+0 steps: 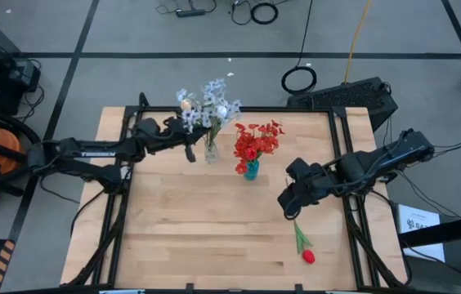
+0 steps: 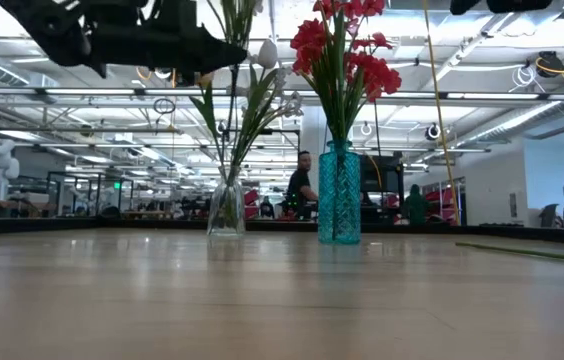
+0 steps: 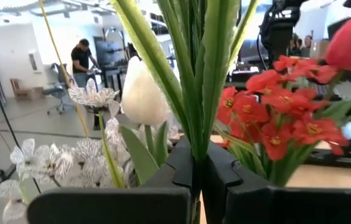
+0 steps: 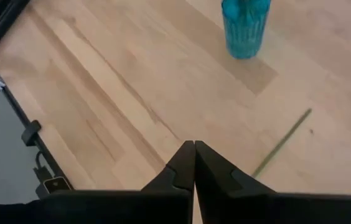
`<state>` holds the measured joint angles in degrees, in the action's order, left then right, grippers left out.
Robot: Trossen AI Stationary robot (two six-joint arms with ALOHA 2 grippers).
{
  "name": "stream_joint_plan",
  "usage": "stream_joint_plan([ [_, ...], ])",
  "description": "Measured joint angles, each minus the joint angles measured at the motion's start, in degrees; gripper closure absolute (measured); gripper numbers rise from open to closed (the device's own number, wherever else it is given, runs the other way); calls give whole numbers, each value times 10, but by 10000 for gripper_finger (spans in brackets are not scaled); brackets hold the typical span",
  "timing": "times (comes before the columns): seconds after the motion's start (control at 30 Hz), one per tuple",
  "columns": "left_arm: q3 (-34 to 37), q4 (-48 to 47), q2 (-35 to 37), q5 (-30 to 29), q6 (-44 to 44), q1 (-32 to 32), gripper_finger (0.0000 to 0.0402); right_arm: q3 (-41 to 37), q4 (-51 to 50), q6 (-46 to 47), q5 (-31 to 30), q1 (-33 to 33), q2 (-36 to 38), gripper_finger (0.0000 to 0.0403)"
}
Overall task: Sort flowers into vase by color
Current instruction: Put the white flowers into the transparent vase
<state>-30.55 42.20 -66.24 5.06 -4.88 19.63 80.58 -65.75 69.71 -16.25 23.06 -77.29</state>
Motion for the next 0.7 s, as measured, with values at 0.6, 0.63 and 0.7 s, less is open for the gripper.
stream_joint_plan([
  [0.6, 17, 84, -94, 8, 16, 31, 392, -4, 29, 46, -2, 15, 0, 403],
  [0.63, 28, 105, -94, 8, 19, 36, 392, -4, 29, 46, -2, 15, 0, 403],
  [0.7, 55, 142, -94, 9, 44, 46, 392, -4, 31, 47, -2, 15, 0, 403],
])
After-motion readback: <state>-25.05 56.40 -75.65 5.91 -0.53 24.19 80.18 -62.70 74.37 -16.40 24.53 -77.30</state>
